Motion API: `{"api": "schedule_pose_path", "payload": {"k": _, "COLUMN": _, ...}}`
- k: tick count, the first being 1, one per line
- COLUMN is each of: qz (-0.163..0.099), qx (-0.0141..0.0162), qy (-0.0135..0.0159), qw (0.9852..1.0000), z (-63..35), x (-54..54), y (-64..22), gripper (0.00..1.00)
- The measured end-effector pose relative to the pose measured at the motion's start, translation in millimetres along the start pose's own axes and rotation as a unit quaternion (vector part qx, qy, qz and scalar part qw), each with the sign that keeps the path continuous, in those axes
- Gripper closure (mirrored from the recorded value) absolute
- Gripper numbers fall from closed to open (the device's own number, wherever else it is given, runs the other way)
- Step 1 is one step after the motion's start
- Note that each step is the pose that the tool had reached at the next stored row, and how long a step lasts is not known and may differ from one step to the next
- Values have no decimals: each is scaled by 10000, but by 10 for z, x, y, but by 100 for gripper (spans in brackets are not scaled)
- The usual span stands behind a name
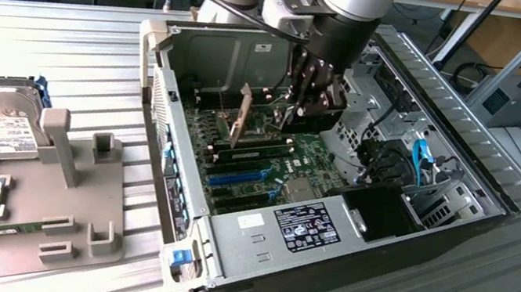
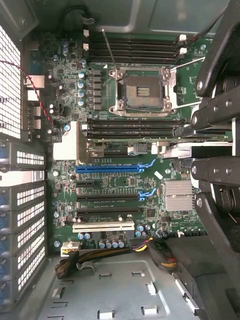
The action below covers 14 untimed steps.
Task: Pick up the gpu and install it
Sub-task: 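Insert the gpu into the slot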
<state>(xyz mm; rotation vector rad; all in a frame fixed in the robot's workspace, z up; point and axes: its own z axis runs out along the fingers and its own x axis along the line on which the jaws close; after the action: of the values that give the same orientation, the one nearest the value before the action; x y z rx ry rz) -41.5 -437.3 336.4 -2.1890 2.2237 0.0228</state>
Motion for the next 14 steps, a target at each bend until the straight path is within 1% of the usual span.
{"api": "schedule_pose_path", "payload": {"k": 14, "qz": 0, "qx": 0, "qy": 0, "qw": 10000, "z": 24, "x": 7, "y": 1, "gripper": 74}}
